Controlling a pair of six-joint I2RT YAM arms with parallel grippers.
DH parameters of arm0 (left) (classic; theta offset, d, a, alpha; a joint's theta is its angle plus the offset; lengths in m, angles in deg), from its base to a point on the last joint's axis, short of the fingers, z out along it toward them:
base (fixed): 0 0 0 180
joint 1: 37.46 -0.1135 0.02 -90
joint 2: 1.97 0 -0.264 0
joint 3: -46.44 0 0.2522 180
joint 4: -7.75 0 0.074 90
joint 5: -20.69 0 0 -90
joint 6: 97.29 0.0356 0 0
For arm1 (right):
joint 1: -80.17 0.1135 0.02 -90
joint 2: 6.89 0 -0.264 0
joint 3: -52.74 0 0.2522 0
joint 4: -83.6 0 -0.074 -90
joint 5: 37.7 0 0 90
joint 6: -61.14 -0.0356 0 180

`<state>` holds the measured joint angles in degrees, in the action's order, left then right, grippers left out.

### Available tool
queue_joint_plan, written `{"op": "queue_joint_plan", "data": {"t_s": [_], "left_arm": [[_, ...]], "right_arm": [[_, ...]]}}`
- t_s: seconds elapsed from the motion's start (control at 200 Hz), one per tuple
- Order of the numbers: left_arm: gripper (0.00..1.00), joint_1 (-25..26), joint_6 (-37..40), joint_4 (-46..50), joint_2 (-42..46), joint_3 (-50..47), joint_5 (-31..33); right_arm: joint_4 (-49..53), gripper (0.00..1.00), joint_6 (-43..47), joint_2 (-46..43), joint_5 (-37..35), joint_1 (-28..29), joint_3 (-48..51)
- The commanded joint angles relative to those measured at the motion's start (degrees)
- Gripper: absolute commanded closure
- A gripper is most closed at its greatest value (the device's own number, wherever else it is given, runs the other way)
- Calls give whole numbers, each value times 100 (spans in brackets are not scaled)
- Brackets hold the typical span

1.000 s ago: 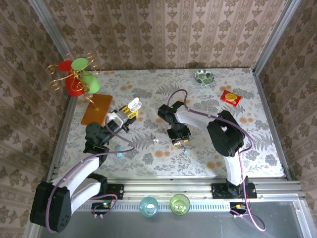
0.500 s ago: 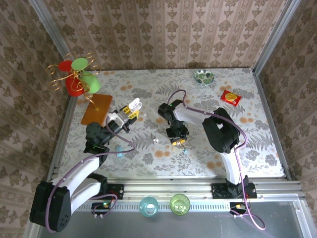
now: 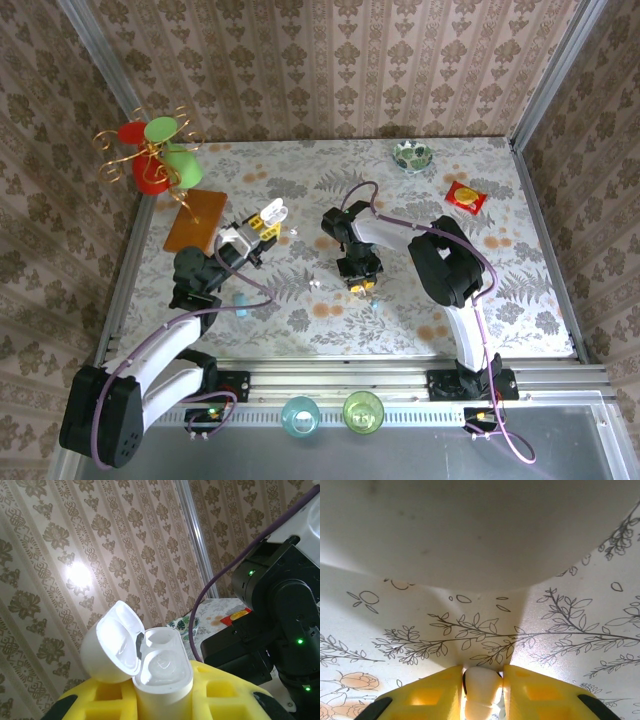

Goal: Insert the wireless bluetooth earbuds into the charging case

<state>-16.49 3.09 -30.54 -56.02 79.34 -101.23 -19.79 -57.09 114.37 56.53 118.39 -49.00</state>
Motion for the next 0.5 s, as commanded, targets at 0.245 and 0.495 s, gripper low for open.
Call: {"op": "queue_joint_plan", "data": {"t_s": [0.245, 0.495], "left_arm": [[100, 56, 126, -133, -98, -42, -108], [100, 105, 48, -173, -407, 35, -118]], "right_arm": [[-387, 78, 204, -469, -497, 2, 365], [-1717, 76, 754, -2057, -916, 26, 1236]]}}
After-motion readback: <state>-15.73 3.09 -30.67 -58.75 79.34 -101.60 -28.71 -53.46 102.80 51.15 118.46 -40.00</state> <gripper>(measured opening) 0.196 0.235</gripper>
